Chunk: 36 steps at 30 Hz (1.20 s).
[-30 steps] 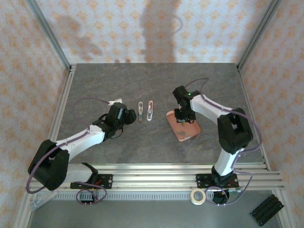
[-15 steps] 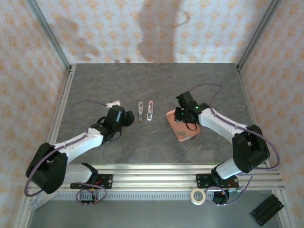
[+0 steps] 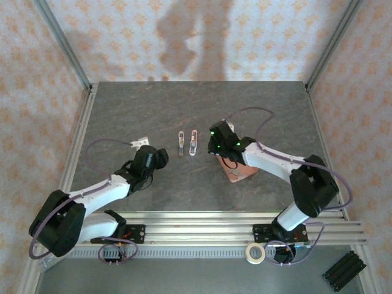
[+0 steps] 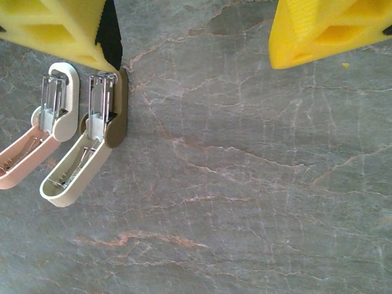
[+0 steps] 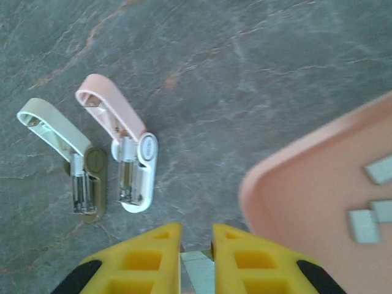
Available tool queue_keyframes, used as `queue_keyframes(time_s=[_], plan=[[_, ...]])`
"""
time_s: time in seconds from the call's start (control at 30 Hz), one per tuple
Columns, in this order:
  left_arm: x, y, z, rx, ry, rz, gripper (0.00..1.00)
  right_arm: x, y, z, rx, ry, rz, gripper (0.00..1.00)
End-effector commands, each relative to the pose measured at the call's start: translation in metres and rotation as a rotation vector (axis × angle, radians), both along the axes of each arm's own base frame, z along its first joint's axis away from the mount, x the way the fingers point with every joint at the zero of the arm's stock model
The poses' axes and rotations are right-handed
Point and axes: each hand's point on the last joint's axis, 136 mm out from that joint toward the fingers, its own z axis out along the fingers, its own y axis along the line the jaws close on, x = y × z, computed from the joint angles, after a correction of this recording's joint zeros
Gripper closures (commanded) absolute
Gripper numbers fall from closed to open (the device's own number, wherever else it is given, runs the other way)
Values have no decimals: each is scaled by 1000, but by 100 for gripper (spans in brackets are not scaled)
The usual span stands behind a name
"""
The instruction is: Load the staples into the stapler
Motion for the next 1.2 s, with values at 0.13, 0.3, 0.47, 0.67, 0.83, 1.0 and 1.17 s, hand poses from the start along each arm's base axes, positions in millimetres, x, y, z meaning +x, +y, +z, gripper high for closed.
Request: queue_keyframes(time_s=[0.13, 0.3, 0.47, 0.67, 0.83, 1.0, 1.17], plan=[[4, 19, 8, 53, -75, 60, 34, 24, 47, 2, 66, -46, -21, 82], [4, 21, 7, 76, -71, 53, 34, 36, 63, -9, 81, -30, -20, 82], [4, 21, 4, 86, -66, 48, 34, 45, 75, -19, 81, -14, -14, 82], [5, 22, 0, 90, -61, 46, 34, 52, 84, -25, 82, -7, -12, 82], [8, 19, -2, 84, -56, 38, 34, 56, 81, -30, 49, -8, -28, 82], [10, 19, -5, 87, -49, 34, 34, 57, 81, -39, 31, 7, -35, 83], [10, 21, -6, 95, -42, 31, 34, 55, 77, -44, 3, 13, -48, 83]])
